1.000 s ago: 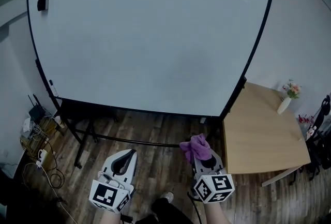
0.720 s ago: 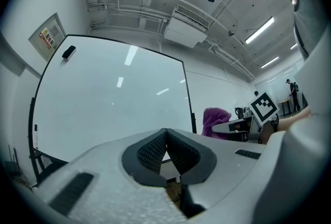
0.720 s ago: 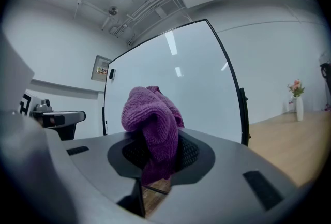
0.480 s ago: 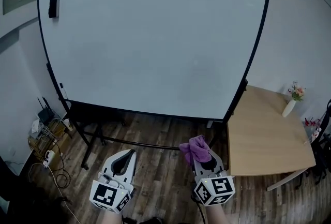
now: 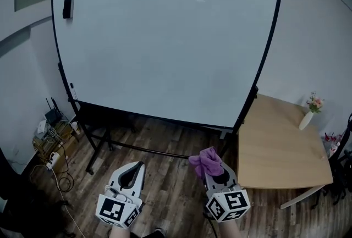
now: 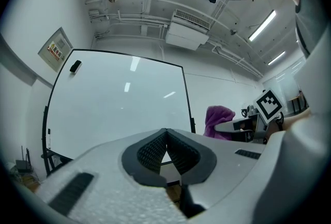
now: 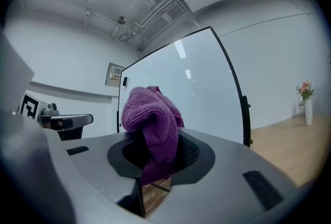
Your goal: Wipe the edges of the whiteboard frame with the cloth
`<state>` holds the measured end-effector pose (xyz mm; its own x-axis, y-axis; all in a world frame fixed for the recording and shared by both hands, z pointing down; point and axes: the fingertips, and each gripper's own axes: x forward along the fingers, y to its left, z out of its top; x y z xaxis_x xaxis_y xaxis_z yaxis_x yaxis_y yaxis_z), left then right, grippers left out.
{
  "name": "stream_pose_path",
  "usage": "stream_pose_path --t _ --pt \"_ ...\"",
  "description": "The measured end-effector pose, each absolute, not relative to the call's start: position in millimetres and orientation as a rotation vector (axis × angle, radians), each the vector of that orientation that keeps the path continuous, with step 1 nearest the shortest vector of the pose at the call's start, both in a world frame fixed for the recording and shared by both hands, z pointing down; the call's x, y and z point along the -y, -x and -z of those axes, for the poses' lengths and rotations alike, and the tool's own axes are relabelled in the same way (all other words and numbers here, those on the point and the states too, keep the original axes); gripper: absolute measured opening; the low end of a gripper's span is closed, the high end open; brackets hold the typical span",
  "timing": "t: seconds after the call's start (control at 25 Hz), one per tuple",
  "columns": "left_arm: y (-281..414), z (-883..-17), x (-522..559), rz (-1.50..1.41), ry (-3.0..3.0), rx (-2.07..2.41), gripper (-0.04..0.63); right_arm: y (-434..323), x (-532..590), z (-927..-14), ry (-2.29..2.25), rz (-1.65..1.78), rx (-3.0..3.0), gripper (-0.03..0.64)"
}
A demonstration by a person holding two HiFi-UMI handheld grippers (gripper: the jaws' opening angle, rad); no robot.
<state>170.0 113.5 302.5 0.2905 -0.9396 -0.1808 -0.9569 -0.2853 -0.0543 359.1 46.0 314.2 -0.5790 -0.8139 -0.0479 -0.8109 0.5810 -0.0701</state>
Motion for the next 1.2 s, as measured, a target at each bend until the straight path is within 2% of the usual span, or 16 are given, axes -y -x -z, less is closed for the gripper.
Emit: stream_pose_path --t 1.2 --pt "-244.5 -298.9 -240.4 -0.179 2.197 -1.977 0.015 -415.6 -143.5 -308.4 1.105 0.023 -2.842 0.092"
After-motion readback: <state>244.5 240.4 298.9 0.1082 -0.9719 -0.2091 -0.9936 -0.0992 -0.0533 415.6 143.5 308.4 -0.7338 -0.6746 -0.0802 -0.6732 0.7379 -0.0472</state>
